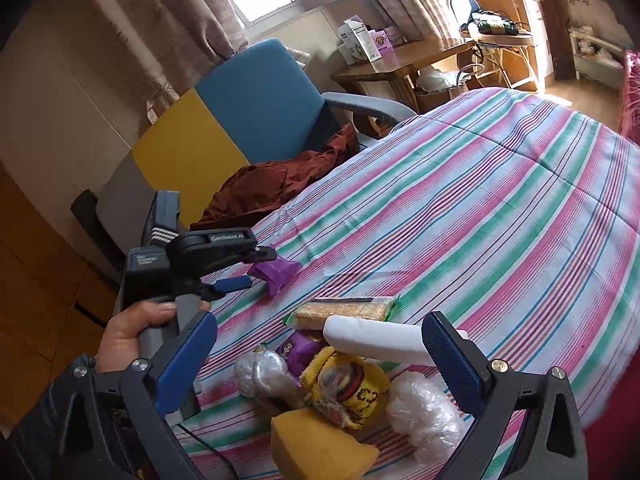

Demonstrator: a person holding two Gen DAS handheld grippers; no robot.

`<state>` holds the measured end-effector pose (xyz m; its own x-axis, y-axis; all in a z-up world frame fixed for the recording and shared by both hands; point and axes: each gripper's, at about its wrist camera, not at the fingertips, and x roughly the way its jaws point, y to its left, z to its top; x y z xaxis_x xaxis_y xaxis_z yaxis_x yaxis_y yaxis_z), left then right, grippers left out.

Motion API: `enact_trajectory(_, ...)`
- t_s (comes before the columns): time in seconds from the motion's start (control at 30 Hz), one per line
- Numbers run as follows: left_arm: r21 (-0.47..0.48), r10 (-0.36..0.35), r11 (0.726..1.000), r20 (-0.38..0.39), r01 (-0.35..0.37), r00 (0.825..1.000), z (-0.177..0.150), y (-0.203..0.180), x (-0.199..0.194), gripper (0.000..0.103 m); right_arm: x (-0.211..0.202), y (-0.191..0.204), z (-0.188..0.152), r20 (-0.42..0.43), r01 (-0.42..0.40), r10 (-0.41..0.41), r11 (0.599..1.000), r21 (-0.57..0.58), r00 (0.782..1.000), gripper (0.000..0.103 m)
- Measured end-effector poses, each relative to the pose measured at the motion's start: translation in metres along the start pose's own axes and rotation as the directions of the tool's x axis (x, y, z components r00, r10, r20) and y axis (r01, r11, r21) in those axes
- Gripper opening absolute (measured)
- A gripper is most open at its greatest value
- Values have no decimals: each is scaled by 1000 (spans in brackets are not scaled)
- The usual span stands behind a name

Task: Organize objects
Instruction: 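Grasp the purple sachet with the left gripper, then hold the purple sachet with the left gripper while the right gripper grasps a yellow sponge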

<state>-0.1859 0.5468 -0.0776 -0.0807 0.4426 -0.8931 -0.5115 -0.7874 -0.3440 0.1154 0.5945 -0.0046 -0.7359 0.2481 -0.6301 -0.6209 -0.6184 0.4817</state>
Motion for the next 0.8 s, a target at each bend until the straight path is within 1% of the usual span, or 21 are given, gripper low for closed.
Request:
enact_trajectory(0.13,-15,36,999,-24,-36,999,9,-4,24,57,1,-3,0,-5,-14,14,1000,16,1000,103)
enact_trajectory(0.17,-2,54,999,-32,-54,998,10,-6,30,55,1,-4,1,-7,-13,13,1000,22,1000,103)
enact_trajectory(0.2,20,73,997,-20,-72,997,10,-7,31,53,2,-5,1,-8,-9,9,1000,29,1000,103)
enact_trajectory(0.23,46,96,994,-7,-96,995,8,-9,29,42,3,-7,1,-11,-7,8,999,37,1000,103)
enact_trajectory(0.27,74,113,991,-2,-112,994,6,-9,27,41,3,-9,1,-15,-8,9,999,47,1000,103)
enact_trajectory(0.33,113,122,986,2,-121,993,-1,-3,21,40,5,-12,1,-26,-10,11,998,60,1000,103)
enact_trajectory(0.4,136,158,978,30,-160,987,-12,9,8,39,7,-13,1,-34,-11,14,997,70,999,103)
enact_trajectory(0.47,128,150,979,65,-157,987,-24,26,-14,39,9,-15,1,-41,-16,20,997,81,999,103)
enact_trajectory(0.53,115,167,977,97,-177,981,-39,41,-38,39,8,-19,2,-37,-5,8,996,94,999,103)
enact_trajectory(0.6,100,155,981,118,-167,981,-51,54,-60,39,8,-24,3,-34,6,-3,994,108,999,103)
enact_trajectory(0.7,84,149,983,146,-163,978,-82,72,-92,39,12,-28,3,-54,15,-8,992,129,998,103)
enact_trajectory(0.8,101,135,983,179,-154,975,-114,75,-117,39,13,-24,2,-62,39,-32,994,107,998,103)
